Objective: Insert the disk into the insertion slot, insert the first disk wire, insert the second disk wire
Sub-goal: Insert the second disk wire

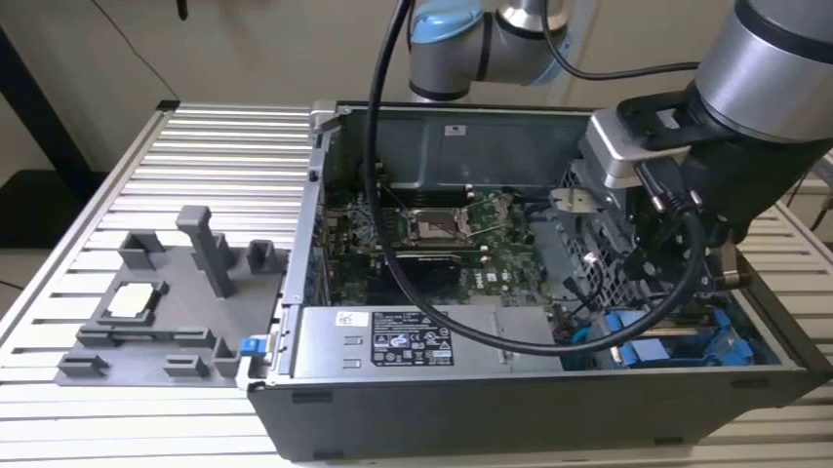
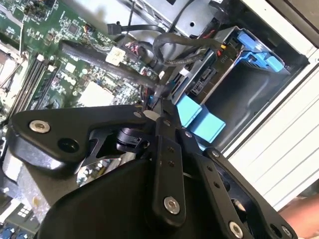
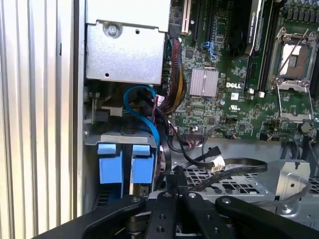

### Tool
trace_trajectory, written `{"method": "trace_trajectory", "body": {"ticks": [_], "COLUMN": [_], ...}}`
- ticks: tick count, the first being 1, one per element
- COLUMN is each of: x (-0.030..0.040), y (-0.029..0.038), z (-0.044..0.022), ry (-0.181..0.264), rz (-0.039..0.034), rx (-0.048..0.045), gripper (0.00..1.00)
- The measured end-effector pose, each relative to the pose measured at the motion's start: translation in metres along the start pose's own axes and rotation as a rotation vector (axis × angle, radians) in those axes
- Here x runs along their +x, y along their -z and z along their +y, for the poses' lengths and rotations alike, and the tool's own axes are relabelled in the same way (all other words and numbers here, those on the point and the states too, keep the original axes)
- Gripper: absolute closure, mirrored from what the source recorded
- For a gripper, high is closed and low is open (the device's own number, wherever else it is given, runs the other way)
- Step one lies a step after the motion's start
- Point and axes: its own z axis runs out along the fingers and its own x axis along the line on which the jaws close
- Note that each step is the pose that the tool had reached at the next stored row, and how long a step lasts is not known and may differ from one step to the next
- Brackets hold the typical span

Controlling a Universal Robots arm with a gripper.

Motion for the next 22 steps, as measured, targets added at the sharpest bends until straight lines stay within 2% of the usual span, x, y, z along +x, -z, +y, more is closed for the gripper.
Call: {"method": "trace_trajectory", "body": {"ticks": [3, 4, 5, 6, 7, 8, 9, 10, 12, 14, 17, 20, 22], "x": [-0.0001, -0.0006, -0.0014, -0.0029, -0.0053, -0.0083, -0.0120, -0.0162, -0.0214, -0.0236, -0.0271, -0.0281, -0.0282], "y": [0.0000, 0.0000, -0.0001, -0.0003, -0.0006, -0.0010, -0.0015, -0.0020, -0.0011, 0.0029, 0.0039, 0.0094, 0.0103], "z": [0.0000, -0.0001, 0.0000, 0.0001, 0.0002, 0.0003, 0.0006, 0.0010, 0.0016, 0.0019, 0.0029, 0.0024, 0.0026], "ry": [0.001, 0.001, 0.003, 0.005, 0.006, 0.007, 0.008, 0.008, 0.008, 0.008, 0.008, 0.008, 0.008], "rz": [0.0039, 0.0098, 0.0232, 0.0397, 0.0532, 0.0627, 0.0680, 0.0698, 0.0704, 0.0704, 0.0715, 0.0719, 0.0719], "rx": [-0.0003, -0.0007, -0.0019, -0.0032, -0.0042, -0.0050, -0.0055, -0.0056, -0.0055, -0.0056, -0.0056, -0.0057, -0.0056], "gripper": [0.87, 0.87, 0.87, 0.85, 0.80, 0.80, 0.80, 0.73, 0.73, 0.73, 0.73, 0.73, 0.73]}}
